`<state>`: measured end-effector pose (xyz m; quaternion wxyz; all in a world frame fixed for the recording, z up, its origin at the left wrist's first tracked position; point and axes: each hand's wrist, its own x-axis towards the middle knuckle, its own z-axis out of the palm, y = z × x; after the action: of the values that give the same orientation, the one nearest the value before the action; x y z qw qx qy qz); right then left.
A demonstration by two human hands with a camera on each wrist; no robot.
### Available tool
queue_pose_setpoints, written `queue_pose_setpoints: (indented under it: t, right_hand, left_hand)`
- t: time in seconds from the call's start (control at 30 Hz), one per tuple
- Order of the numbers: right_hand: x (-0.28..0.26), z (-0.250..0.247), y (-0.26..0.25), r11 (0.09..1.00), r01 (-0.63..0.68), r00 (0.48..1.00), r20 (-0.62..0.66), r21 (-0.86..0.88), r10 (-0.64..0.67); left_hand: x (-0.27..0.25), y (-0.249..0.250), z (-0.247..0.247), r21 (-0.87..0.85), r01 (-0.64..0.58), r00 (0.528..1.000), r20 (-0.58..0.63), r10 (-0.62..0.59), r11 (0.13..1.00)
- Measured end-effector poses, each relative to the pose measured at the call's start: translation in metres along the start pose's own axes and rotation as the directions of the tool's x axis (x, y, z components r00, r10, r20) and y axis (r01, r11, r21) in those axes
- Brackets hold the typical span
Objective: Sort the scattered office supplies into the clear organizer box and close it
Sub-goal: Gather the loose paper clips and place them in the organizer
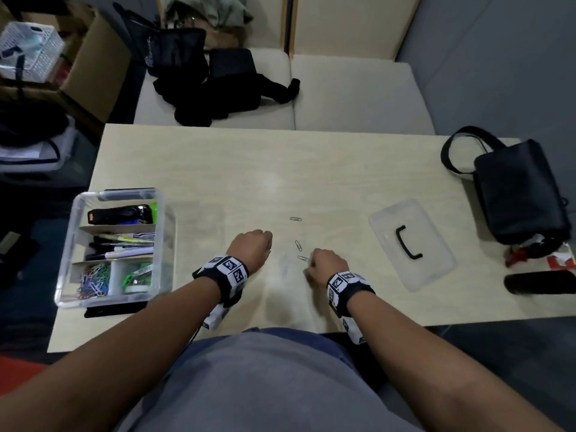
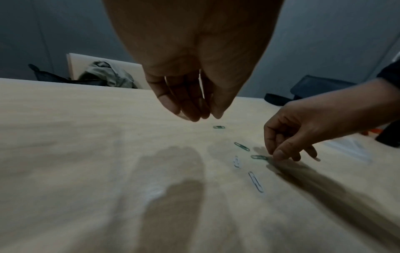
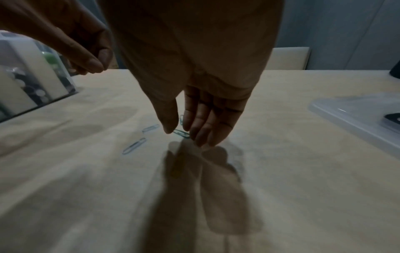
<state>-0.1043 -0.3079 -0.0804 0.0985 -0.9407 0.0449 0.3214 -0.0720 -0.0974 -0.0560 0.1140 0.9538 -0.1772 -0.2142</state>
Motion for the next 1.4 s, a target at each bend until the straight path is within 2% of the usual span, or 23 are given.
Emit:
queue_pose_setpoints:
  t: [0.17, 0.37, 0.5, 0.67, 0.8, 0.93, 1.13, 1.3, 1.4]
  right_hand:
    - [0.003, 0.013, 0.007, 1.000, 0.016, 1.000, 0.027, -0.027, -0.015]
    - [-0.004, 0.020, 0.004, 0.982, 0.158, 0.987, -0.010, -0.107, -0.160]
    - [-0.009, 0.026, 0.021, 0.990, 0.138, 0.990, -0.038, -0.023, -0.139]
    - [-0.003, 0.024, 0.030, 0.966, 0.253, 0.967, -0.001, -0.050, -0.254]
    - [-0.001, 0.022, 0.030, 0.947, 0.307, 0.952, 0.024, -0.096, -0.306]
    - [0.003, 0.019, 0.030, 0.932, 0.352, 0.936, 0.026, -0.086, -0.351]
    - [0.017, 0.011, 0.021, 0.935, 0.355, 0.934, -0.038, -0.015, -0.355]
    - [0.021, 0.011, 0.012, 0.936, 0.351, 0.935, -0.059, -0.006, -0.351]
    - [0.021, 0.013, 0.012, 0.938, 0.345, 0.933, -0.093, -0.038, -0.347]
  left_hand:
    - [0.011, 0.025, 0.027, 0.110, -0.052, 0.981, 0.193, 0.030, 0.993]
    - [0.021, 0.048, 0.046, 0.123, 0.009, 0.978, 0.205, -0.034, 0.992]
    - [0.028, 0.056, 0.052, 0.132, 0.049, 0.968, 0.237, -0.079, 0.990]
    - [0.032, 0.061, 0.053, 0.184, -0.063, 0.956, 0.292, 0.007, 0.981]
    - [0.034, 0.061, 0.051, 0.208, -0.122, 0.965, 0.254, 0.067, 0.970]
    - [0.032, 0.056, 0.054, 0.233, -0.102, 0.975, 0.218, 0.051, 0.967]
    - [0.027, 0.051, 0.058, 0.235, -0.108, 0.962, 0.270, 0.042, 0.966]
    - [0.023, 0.049, 0.058, 0.167, -0.088, 0.969, 0.242, 0.045, 0.982]
    - [0.026, 0.040, 0.055, 0.087, -0.040, 0.985, 0.170, 0.025, 0.995]
